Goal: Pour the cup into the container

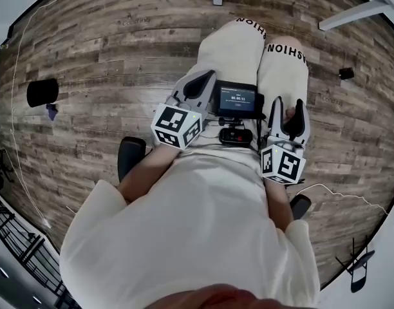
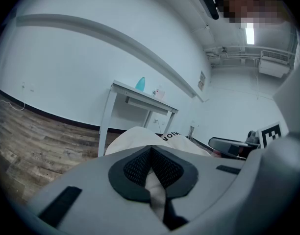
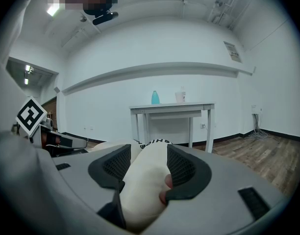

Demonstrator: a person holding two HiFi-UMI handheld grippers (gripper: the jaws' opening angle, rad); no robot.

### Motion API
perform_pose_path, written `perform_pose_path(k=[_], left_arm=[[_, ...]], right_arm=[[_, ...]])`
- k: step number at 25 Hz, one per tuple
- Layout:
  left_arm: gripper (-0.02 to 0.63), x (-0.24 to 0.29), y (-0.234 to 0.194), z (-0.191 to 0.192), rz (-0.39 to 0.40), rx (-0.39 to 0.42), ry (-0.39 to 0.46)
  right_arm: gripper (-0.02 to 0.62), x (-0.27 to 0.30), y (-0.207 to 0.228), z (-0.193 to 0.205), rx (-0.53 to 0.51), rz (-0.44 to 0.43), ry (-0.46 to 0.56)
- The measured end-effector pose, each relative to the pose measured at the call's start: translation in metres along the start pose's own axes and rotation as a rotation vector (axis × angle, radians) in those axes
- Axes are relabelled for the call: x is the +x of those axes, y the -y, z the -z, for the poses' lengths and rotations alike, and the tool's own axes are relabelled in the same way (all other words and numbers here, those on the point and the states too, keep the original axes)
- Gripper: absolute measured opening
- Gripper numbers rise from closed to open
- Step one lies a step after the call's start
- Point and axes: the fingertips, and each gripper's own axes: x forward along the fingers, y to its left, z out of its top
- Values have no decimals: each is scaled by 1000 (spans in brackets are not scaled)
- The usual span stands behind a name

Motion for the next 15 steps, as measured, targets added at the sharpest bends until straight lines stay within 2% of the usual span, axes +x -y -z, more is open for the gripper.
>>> perform_pose_path(k=[15], left_arm=[[11,4,1,2,-1,-1,2]], right_arm=[[236,1,4,0,-3,2,1]])
